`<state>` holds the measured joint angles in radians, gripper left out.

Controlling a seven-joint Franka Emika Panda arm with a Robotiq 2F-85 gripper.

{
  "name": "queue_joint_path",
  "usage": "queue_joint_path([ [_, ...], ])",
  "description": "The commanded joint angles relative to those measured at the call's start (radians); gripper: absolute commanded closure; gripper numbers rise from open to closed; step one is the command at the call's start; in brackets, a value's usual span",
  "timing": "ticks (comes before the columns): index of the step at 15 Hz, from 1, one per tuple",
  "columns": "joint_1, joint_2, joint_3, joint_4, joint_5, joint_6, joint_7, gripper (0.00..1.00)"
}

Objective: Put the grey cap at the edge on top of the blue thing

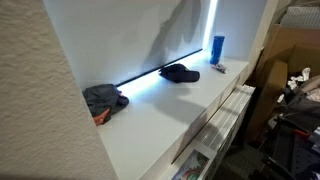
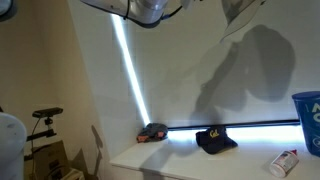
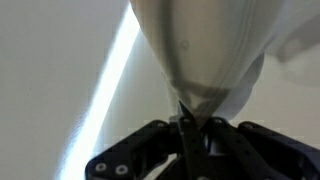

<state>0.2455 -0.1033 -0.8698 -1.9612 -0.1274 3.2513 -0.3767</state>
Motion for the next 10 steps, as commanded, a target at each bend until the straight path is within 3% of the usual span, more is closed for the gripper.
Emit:
queue_joint_path([
  [1,0.001,0.173,-0.045,0.048,0.059,0.116,0.042,0.98],
  [2,-0.156,0.196,0.107,0.044,0.017,0.115,0.097,0.98],
  [3,-0.178,0.220,0.128,0.054,0.016,0.100,0.108,0.98],
  [4,-0.096,0.252,0.046,0.061,0.052,0.099,0.095,0.98],
  [5,-0.101,0.184,0.069,0.017,0.029,0.090,0.081,0.90],
  [10,-0.098,0.240,0.056,0.043,0.035,0.090,0.097,0.90],
])
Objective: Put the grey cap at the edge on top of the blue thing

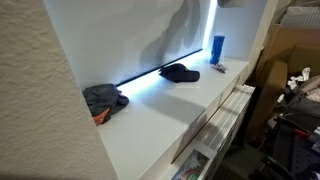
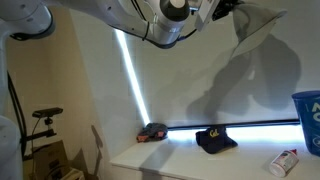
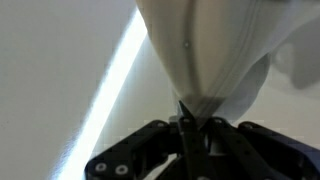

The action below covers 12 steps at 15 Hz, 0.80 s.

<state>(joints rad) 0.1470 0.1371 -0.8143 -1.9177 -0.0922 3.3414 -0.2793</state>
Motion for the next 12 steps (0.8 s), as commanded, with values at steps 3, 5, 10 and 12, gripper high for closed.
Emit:
queue_joint_path([
  [3,-0.001,0.161,-0.093,0.078,0.101,0.139,0.050,0.98],
  [5,-0.041,0.256,-0.107,0.115,0.191,0.208,0.088,0.98],
  [10,-0.038,0.342,-0.161,0.190,0.337,0.119,0.056,0.90],
  [12,-0.039,0.404,-0.184,0.221,0.365,0.119,0.064,0.90],
])
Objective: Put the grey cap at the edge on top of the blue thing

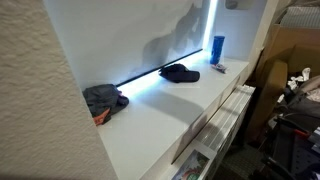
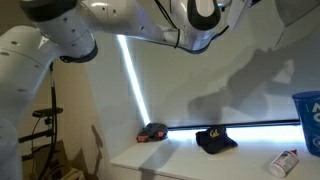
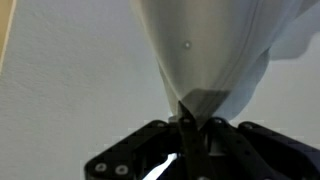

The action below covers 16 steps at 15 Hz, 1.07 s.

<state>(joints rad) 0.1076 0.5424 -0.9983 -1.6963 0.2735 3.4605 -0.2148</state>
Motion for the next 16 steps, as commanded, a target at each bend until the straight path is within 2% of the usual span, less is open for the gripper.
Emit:
queue_joint_path([
  [1,-0.016,-0.034,0.043,-0.004,-0.025,-0.025,0.008,0.98],
  [3,-0.104,-0.099,0.200,-0.009,-0.114,-0.070,0.067,0.98],
  [6,-0.219,-0.138,0.383,-0.022,-0.190,-0.166,0.110,0.98],
  [7,-0.144,-0.076,0.273,0.005,-0.138,-0.111,0.104,0.90],
  [9,-0.191,-0.093,0.347,0.004,-0.160,-0.142,0.110,0.90],
  [11,-0.198,-0.095,0.355,0.004,-0.160,-0.143,0.110,0.90],
  [12,-0.124,-0.141,0.279,-0.017,-0.166,-0.190,0.092,0.98],
  [14,-0.105,-0.140,0.267,-0.032,-0.182,-0.270,0.082,0.98],
  [16,-0.042,-0.103,0.184,-0.028,-0.190,-0.350,0.102,0.98],
])
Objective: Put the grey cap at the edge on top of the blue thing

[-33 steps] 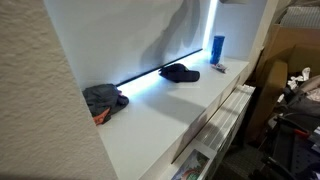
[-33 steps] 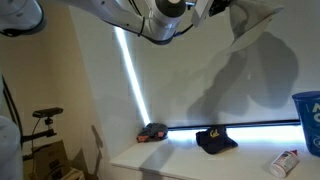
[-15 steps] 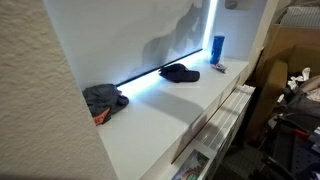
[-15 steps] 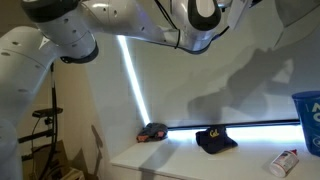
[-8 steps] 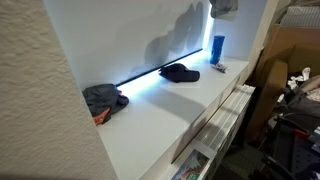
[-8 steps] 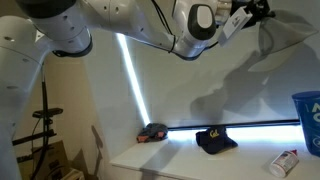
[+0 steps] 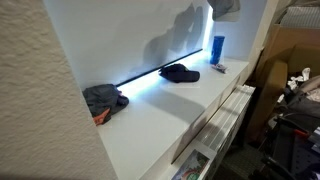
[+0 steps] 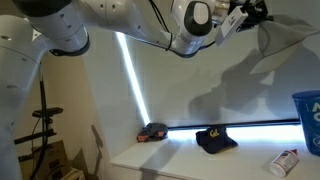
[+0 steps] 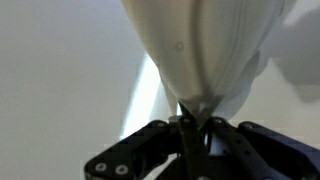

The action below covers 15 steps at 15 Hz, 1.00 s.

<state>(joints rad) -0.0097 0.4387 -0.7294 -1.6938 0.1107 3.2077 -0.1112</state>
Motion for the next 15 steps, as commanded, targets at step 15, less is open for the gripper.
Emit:
queue_joint_path([
  [15,0.127,0.031,-0.161,-0.018,-0.006,-0.155,0.017,0.90],
])
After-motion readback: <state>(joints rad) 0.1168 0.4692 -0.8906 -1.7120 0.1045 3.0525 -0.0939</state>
